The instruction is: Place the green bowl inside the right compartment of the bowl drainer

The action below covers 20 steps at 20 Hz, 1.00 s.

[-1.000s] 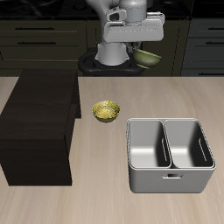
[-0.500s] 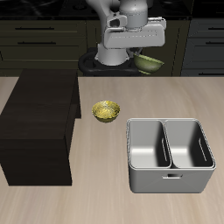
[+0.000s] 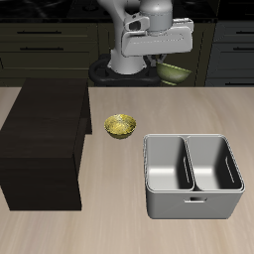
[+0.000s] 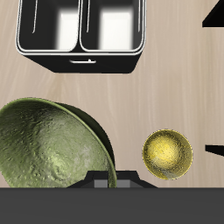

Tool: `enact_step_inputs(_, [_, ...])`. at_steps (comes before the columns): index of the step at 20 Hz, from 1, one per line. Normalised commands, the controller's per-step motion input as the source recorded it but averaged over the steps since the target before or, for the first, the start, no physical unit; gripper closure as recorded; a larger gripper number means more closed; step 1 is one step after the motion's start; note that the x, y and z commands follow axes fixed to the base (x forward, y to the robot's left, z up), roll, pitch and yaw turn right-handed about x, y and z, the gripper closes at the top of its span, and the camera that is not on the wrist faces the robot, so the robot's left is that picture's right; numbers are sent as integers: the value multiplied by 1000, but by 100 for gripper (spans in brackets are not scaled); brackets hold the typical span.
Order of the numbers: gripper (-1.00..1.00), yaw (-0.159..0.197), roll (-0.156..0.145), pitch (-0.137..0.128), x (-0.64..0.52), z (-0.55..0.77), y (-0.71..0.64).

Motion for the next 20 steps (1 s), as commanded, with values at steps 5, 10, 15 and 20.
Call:
enact_step_inputs(5, [100, 4, 2, 4, 227, -7, 9])
enact_step_inputs(10, [100, 1, 2, 32, 351, -112, 16])
enact_step_inputs(15, [100, -2, -5, 31, 311, -169, 45])
enact_step_inputs(20, [100, 16, -26, 23, 343, -205, 37])
